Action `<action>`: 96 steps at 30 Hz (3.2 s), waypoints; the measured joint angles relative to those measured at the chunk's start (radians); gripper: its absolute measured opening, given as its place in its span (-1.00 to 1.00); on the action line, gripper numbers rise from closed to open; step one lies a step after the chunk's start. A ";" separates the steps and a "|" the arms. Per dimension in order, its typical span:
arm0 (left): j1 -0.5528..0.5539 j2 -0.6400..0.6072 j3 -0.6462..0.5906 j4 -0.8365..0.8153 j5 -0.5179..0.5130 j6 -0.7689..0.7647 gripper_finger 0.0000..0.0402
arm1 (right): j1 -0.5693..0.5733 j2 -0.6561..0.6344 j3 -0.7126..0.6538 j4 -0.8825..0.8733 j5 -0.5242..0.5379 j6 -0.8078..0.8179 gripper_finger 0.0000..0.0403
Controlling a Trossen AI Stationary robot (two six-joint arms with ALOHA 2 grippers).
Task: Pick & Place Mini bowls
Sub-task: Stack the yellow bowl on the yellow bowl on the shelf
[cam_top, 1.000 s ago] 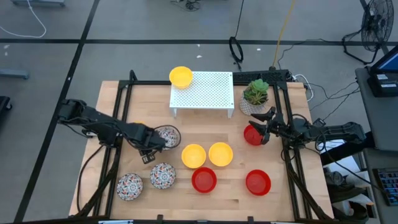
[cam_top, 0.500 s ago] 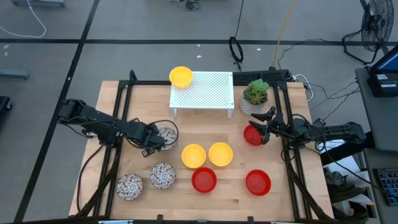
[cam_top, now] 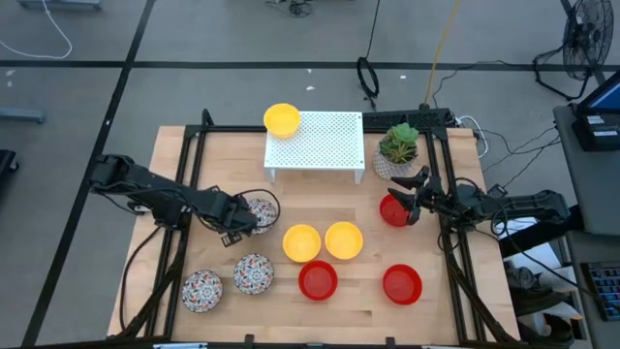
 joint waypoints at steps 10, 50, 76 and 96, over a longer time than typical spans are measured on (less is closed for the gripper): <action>0.068 0.000 -0.148 0.047 0.036 0.000 -0.39 | 0.000 0.000 0.000 0.000 0.000 0.000 -0.15; 0.237 0.000 0.460 -0.052 -0.319 0.482 -0.95 | 0.000 0.000 0.000 0.000 0.000 0.000 -0.15; 0.660 0.203 0.550 0.672 -0.105 1.014 -0.87 | 0.000 0.000 0.000 -0.001 0.000 0.000 -0.15; 0.665 0.208 0.550 0.633 -0.121 1.045 -0.85 | 0.000 0.000 0.000 -0.001 0.000 -0.003 -0.15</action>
